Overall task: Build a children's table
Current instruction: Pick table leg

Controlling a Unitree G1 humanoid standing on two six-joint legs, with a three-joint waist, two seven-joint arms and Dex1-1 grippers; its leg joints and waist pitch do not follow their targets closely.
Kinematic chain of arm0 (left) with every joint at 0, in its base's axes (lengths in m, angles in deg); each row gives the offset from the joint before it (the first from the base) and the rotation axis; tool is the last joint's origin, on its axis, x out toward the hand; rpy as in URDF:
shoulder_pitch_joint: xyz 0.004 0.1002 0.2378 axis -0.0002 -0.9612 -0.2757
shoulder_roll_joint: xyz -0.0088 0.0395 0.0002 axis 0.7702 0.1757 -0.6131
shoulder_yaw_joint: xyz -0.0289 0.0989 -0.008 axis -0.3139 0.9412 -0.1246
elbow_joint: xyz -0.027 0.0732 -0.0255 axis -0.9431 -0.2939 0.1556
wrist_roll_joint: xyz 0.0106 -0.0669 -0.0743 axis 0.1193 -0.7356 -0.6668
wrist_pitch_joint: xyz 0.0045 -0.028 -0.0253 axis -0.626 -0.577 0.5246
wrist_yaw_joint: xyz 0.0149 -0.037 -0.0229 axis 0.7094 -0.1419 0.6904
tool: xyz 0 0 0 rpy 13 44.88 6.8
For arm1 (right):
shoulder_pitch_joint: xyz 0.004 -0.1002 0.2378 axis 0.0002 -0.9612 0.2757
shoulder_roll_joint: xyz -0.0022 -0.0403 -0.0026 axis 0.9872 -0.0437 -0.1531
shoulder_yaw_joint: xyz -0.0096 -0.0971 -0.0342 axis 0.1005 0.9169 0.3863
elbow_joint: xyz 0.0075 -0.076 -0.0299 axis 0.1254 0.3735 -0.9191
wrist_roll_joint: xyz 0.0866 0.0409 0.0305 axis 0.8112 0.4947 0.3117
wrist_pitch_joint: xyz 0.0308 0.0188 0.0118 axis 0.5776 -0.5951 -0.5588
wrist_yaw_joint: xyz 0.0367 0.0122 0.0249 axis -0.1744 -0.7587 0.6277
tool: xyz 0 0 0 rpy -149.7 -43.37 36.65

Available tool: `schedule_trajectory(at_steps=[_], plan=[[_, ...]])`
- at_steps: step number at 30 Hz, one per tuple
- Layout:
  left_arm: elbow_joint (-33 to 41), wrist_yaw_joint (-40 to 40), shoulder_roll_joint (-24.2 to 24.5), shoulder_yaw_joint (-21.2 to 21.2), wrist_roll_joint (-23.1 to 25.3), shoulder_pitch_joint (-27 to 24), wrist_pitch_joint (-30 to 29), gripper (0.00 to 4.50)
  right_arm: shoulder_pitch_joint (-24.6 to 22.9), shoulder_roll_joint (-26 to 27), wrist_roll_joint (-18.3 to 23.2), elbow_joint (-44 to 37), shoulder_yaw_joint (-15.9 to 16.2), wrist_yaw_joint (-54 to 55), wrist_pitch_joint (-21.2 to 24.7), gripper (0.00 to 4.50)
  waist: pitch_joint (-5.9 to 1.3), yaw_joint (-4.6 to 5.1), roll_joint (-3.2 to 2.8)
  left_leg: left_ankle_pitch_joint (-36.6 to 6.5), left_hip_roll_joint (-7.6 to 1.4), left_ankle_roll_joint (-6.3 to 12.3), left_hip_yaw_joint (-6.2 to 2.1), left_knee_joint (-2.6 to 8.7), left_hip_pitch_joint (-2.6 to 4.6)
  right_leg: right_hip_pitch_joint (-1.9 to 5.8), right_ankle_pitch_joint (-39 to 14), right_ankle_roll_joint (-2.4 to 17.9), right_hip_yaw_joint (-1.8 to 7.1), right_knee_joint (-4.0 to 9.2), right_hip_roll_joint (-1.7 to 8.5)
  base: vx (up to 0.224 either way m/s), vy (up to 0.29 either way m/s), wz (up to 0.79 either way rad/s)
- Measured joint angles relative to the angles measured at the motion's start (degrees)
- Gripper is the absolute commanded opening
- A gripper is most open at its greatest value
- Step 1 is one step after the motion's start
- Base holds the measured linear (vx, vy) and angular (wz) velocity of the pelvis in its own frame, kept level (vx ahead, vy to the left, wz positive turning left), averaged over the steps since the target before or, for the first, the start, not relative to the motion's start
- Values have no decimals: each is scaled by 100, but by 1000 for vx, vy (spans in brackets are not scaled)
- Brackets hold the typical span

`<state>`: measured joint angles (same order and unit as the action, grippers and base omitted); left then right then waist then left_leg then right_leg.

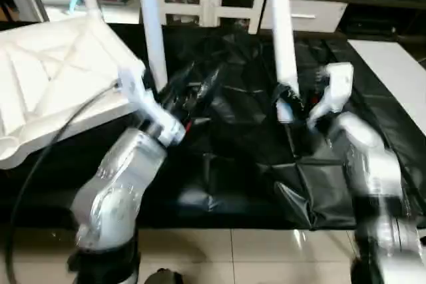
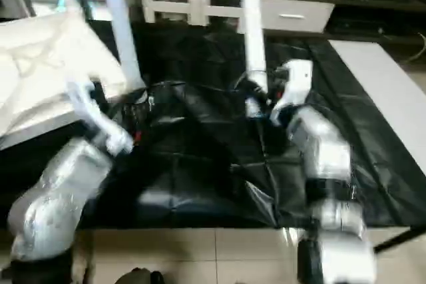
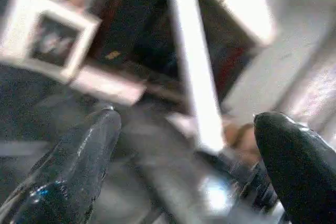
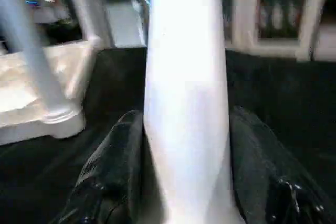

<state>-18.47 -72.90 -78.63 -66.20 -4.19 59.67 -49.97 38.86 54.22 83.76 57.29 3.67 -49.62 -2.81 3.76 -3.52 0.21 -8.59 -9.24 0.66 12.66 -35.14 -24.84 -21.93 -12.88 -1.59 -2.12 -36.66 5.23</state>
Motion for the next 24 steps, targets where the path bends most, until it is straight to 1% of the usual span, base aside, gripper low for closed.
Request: schedule_trajectory(at_steps=[2,3,4,5,7,10,12,15,18,20,24], plan=[[-100,-44,-90,-81,-159,196,-52,450,-447,-37,-18,-689,212,-150,-259,191,-2,34,-17,-1,0,0,2,0,5,2,12,-17,2,9,3,0,0,0],[-183,-77,-112,-105,-213,302,-105,450,-715,-115,-52,-1061,282,-219,-457,191,-2,26,-19,-1,0,0,1,2,4,5,23,-36,0,20,3,0,0,0],[-291,-116,-105,-166,-309,450,-161,450,-1000,-132,-105,-1515,378,-287,-743,191,-5,37,-39,-1,-2,-1,1,7,7,7,42,-70,2,37,2,0,0,0],[-340,-119,-82,-224,-373,559,-189,450,-1116,-119,-117,-1757,434,-316,-878,191,-7,59,-48,-1,-2,-1,1,11,8,5,61,-96,3,48,2,0,0,0],[-435,-122,-63,-341,-595,789,-216,450,-1362,-93,-114,-2338,418,-281,-1002,191,-15,116,-63,-1,-3,-2,-1,16,13,5,76,-113,2,58,2,0,0,0],[-484,-115,-58,-432,-896,916,-287,450,-1685,-104,-124,-2907,416,-223,-1135,191,-28,157,-86,-2,-3,-3,-1,17,40,15,69,-123,5,59,3,0,0,0],[-496,-105,-84,-502,-1048,969,-328,450,-1899,-149,-150,-3114,477,-233,-1232,191,-31,171,-92,-2,-3,-3,-5,19,44,13,67,-128,3,62,4,0,0,0],[-514,-85,-183,-636,-1338,1019,-427,450,-2218,-431,-439,-3196,826,-394,-1430,191,-36,189,-100,-2,-3,-4,-12,20,62,12,69,-128,3,68,4,0,0,0],[-513,-48,-253,-682,-1654,1021,-504,450,-2321,-467,-625,-3196,1013,-482,-1475,191,-36,195,-100,-2,-2,-4,-29,20,68,7,69,-129,-3,81,4,0,0,0],[-508,-49,-246,-675,-1800,1022,-546,450,-2324,-521,-673,-3206,1125,-521,-1475,191,-36,197,-100,-2,-2,-5,-35,20,73,6,69,-129,-3,92,4,0,0,0],[-443,-50,-220,-684,-1971,1022,-548,450,-2380,-634,-789,-3215,1259,-574,-1471,191,-36,195,-100,-3,-1,-4,-36,22,75,7,76,-123,-3,123,3,0,0,0]])
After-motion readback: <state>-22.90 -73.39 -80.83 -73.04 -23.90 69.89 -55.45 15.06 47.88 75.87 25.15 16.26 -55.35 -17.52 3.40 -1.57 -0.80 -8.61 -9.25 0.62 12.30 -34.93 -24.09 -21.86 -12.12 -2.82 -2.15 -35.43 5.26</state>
